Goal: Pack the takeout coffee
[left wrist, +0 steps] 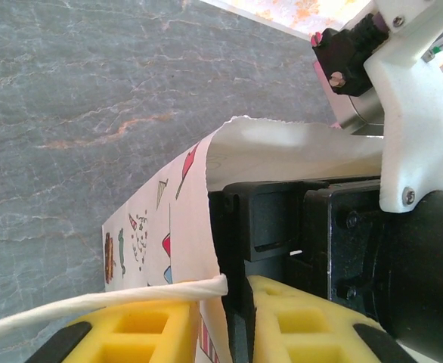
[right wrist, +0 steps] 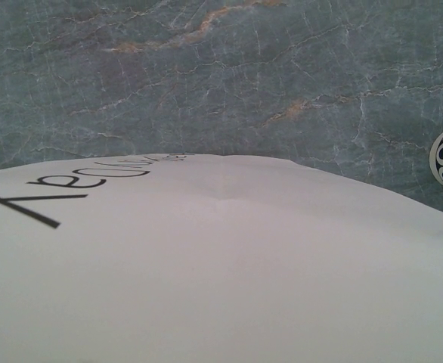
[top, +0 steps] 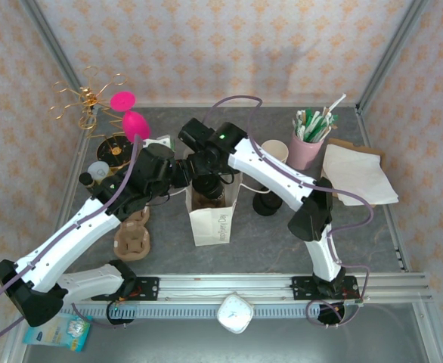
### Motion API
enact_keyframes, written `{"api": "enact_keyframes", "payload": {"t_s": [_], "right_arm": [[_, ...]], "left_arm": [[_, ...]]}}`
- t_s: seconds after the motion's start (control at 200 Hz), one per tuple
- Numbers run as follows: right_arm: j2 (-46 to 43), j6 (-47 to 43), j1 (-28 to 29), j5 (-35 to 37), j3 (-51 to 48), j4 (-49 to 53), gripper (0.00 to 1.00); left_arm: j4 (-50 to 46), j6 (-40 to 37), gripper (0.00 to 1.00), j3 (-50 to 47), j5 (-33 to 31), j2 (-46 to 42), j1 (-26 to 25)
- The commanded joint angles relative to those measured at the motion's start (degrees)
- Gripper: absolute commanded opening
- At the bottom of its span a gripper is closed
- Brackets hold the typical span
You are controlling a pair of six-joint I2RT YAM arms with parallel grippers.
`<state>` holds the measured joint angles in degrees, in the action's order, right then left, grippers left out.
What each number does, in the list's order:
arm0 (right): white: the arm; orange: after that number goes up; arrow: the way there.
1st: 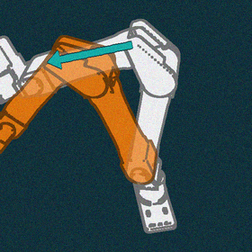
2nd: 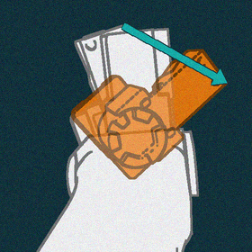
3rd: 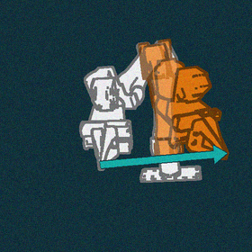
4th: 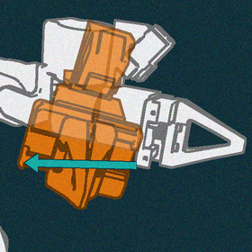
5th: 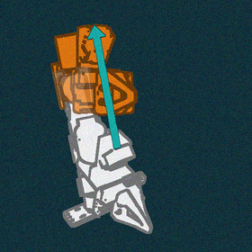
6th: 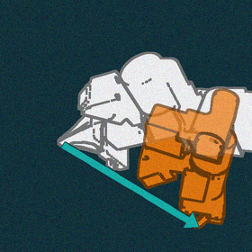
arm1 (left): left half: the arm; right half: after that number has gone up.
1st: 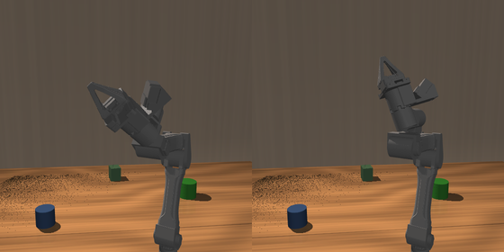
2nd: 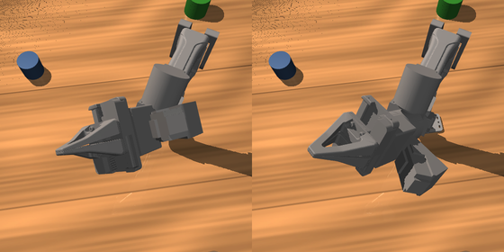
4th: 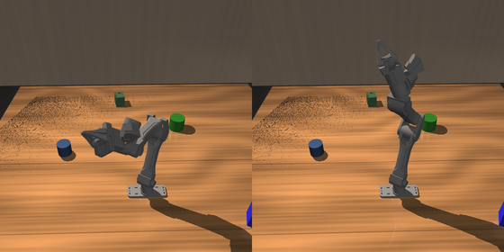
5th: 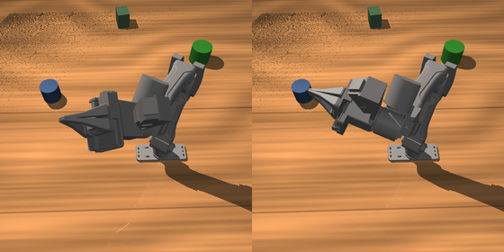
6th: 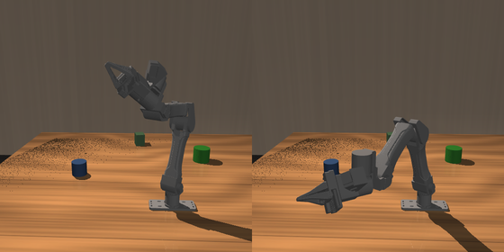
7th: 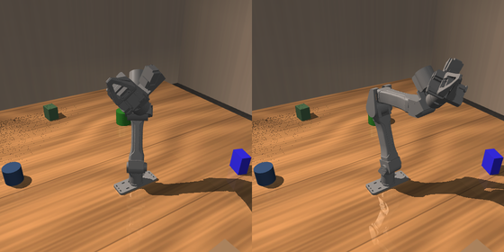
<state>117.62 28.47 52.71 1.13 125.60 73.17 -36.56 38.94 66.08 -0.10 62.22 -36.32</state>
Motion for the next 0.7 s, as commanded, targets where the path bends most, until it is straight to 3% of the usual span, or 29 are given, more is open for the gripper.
{"api": "enact_keyframes", "payload": {"t_s": [0.0, 0.085, 0.696], "right_arm": [[-2.26, -0.65, 0.69, -1.36, 3.42, 0.14, 0.93], [-2.6, -0.64, 0.73, -1.95, 4.18, 0.31, 0.93], [-8.94, 0.38, 0.72, -3.78, 5.25, 1.71, 0.74]], "left_arm": [[-2.35, -0.01, 0.25, -0.28, -2.31, 0.62, 0.46], [-2.38, 0.1, 0.21, -0.25, -2.82, 0.71, 0.43], [-2.78, 0.96, 0.2, -1.53, -5.95, -0.25, 1.69]]}}
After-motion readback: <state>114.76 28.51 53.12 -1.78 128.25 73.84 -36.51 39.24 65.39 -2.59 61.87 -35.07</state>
